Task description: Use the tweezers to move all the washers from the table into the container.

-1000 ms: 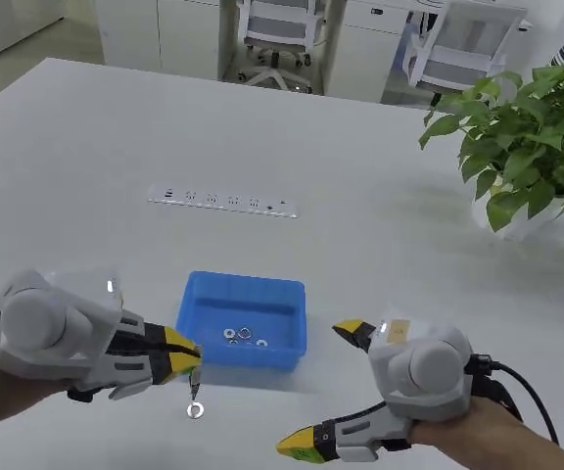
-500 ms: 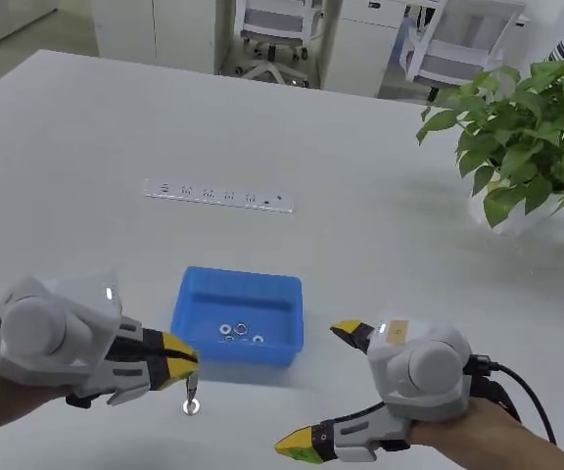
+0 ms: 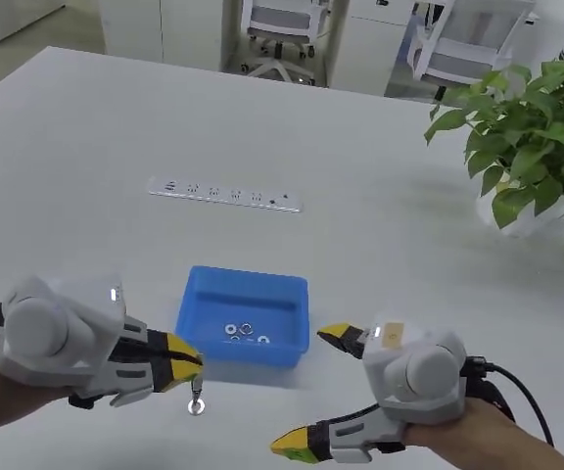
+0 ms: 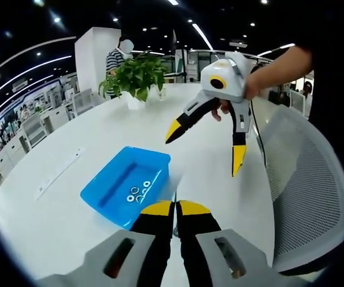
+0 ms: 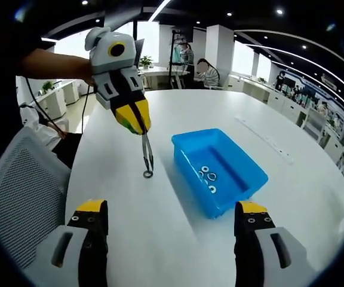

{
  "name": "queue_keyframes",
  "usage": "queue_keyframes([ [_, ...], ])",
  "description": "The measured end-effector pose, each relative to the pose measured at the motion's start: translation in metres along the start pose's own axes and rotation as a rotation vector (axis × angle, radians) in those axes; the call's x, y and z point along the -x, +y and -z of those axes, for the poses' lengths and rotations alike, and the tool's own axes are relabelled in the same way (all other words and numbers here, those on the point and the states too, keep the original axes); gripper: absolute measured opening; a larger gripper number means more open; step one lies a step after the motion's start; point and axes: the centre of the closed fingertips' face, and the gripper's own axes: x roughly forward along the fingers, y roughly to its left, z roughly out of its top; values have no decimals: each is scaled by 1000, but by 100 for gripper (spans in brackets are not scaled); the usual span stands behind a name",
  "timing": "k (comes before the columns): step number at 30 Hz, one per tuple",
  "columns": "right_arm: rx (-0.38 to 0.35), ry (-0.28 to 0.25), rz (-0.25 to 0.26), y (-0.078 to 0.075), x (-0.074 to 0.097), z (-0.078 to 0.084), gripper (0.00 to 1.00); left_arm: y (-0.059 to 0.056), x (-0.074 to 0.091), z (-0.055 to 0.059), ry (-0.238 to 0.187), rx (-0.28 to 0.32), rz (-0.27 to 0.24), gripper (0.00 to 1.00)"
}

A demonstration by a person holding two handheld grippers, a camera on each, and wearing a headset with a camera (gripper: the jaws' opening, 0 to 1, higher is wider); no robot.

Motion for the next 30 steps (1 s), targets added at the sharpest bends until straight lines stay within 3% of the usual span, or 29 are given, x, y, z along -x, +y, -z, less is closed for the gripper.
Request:
queue_keyframes([
  [13,115,4,-119,18,-24,-11,65,0,3,3,22,-11,26,6],
  [30,229,18,-226,31,-59,-21,42,0,3,3,38,-15,64,6],
])
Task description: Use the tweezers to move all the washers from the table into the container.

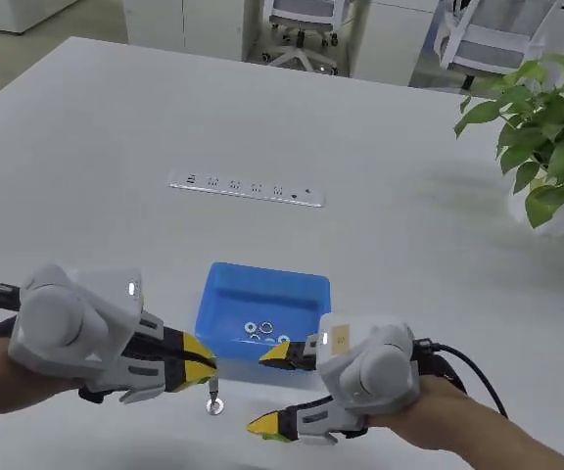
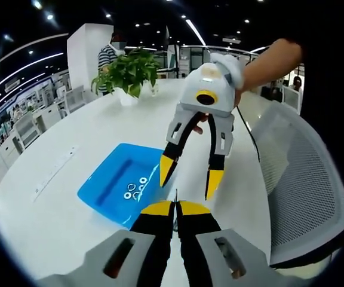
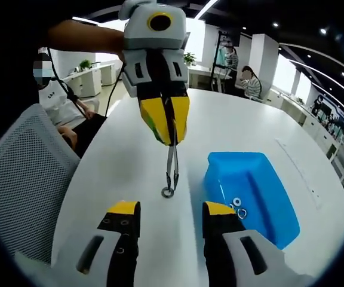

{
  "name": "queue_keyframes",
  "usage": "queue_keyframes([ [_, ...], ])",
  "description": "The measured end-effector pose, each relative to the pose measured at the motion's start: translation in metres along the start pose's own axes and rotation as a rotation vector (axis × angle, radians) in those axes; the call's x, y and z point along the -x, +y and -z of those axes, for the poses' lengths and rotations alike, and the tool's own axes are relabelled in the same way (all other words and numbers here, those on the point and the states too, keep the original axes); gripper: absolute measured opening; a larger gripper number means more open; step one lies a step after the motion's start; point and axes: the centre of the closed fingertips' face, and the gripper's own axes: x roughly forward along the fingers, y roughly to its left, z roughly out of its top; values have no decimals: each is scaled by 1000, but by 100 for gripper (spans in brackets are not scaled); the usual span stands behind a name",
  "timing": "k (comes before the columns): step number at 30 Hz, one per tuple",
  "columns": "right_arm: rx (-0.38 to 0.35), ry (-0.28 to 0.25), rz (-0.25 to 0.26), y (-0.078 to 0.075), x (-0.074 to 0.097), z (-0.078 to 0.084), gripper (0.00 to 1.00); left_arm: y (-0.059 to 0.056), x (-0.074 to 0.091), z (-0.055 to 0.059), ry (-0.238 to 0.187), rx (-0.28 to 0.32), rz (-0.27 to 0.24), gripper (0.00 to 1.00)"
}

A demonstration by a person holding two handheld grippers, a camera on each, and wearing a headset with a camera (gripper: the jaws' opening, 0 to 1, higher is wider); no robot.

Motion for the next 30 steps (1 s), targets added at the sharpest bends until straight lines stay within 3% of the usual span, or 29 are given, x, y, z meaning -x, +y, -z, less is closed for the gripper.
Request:
queue_keyframes([
  [9,56,-4,-59,-2,-17,-9,30,2,0,1,10,-3,15,6],
  [30,154,23,-165,-2,-40,-15,15,1,-1,1,14,0,38,6],
])
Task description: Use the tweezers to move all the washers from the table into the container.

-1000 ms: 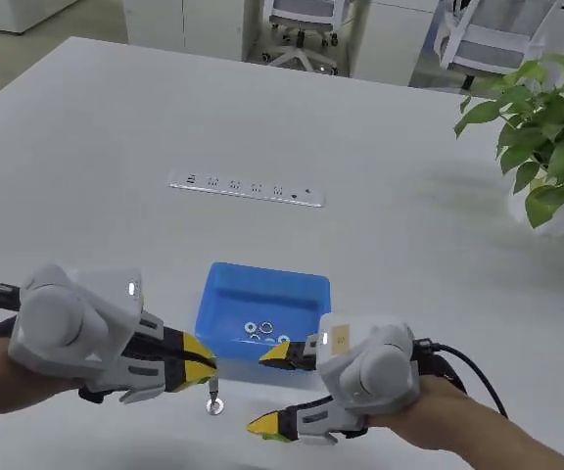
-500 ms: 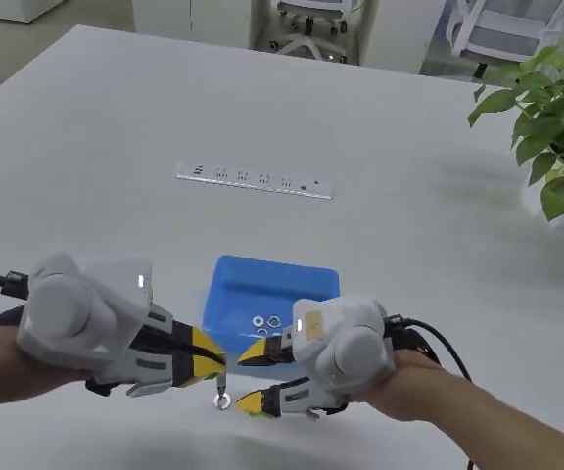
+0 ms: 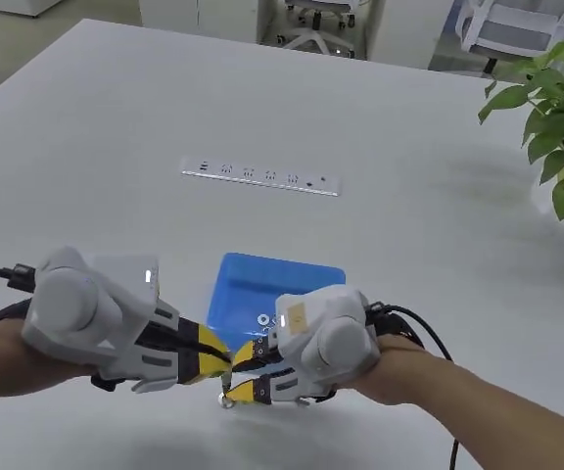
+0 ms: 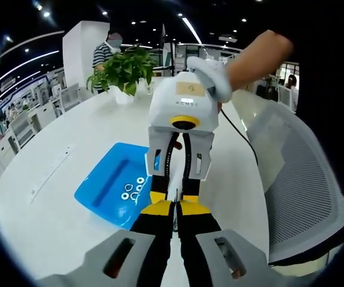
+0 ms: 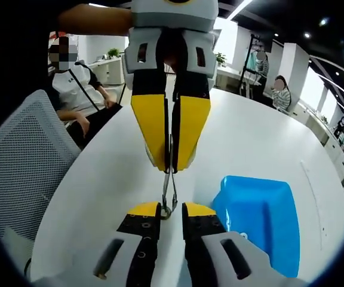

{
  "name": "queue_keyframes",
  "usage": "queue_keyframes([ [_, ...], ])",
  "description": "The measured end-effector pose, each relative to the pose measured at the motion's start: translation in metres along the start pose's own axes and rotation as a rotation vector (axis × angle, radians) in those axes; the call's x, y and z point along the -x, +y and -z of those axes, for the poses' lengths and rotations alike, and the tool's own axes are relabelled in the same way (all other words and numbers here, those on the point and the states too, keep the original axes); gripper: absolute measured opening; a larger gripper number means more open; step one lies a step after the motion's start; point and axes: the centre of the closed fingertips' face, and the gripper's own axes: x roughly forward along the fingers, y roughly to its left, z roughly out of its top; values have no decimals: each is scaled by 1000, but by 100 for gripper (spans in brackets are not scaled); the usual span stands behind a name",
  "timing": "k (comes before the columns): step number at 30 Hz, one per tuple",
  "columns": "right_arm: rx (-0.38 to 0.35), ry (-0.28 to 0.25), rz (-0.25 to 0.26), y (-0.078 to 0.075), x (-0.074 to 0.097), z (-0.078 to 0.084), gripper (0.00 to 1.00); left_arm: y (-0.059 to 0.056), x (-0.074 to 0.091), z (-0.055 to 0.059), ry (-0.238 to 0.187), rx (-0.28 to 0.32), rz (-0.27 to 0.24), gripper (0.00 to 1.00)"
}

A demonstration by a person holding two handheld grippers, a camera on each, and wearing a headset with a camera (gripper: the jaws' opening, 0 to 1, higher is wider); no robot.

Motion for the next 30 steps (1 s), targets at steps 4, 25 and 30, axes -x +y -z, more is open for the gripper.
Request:
queue_keyframes([
  [4,13,0,-18,0,-3,-2,14,0,1,0,-1,4,1,6],
  [25,-15,17,-36,3,-5,-1,8,0,-1,-1,0,6,3,6],
  [30,-21,17,-35,3,-5,-1,8,0,-2,-1,2,5,-2,6],
])
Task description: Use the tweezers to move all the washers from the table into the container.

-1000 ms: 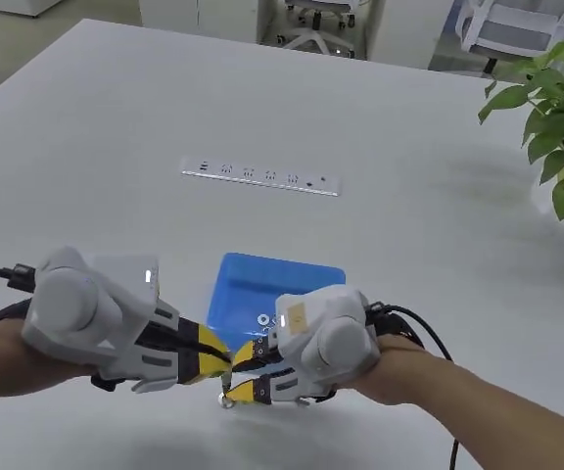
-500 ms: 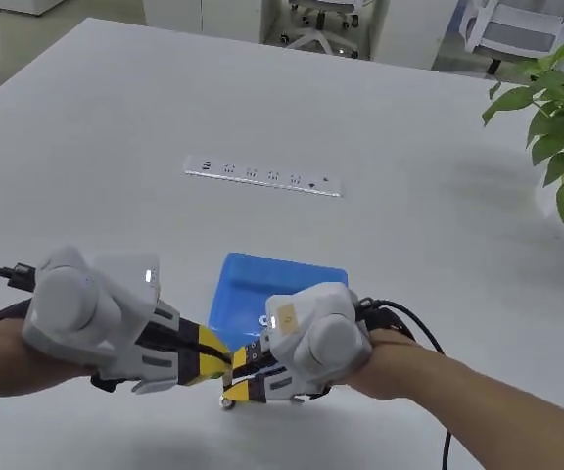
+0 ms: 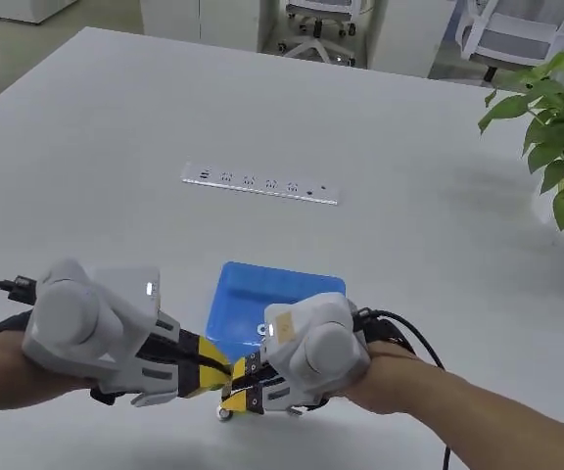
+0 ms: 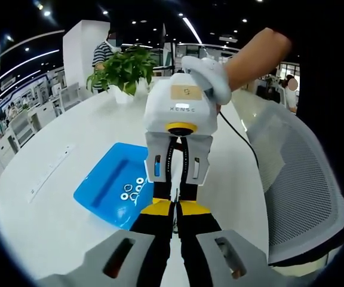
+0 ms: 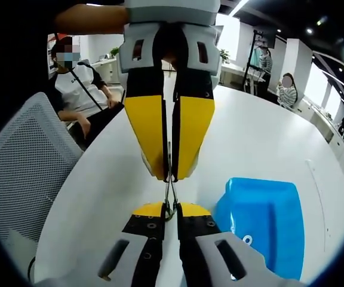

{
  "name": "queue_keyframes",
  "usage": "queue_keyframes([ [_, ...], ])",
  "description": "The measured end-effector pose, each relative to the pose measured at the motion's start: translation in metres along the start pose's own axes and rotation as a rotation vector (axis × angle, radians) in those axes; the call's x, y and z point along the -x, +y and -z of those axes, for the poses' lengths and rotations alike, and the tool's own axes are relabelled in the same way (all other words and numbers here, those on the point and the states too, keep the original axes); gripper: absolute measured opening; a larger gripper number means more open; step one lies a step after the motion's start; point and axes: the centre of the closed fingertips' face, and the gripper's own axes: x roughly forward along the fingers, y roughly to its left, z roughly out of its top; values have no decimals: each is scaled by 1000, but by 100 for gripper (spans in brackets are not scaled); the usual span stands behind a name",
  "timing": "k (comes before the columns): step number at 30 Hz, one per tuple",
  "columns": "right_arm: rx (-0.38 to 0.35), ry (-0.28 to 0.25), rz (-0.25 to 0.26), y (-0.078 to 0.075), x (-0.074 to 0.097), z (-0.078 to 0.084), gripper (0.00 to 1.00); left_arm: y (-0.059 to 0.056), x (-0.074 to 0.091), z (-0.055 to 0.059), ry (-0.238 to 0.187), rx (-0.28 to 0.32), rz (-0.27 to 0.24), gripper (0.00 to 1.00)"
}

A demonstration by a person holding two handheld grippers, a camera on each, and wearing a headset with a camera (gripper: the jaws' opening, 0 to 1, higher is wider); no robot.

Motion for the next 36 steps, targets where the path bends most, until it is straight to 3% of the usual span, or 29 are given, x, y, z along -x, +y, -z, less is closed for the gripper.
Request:
queue_keyframes([
  [14,-16,-3,3,1,3,-3,8,-6,0,-1,10,-4,4,12],
  [21,-12,-7,10,0,9,-10,8,-5,2,2,15,13,-15,23],
  [29,-8,-13,19,-3,20,-19,9,-2,9,4,-11,51,-49,32],
  [36,-13,-24,41,-12,34,-28,9,-1,14,8,-35,118,-89,50],
])
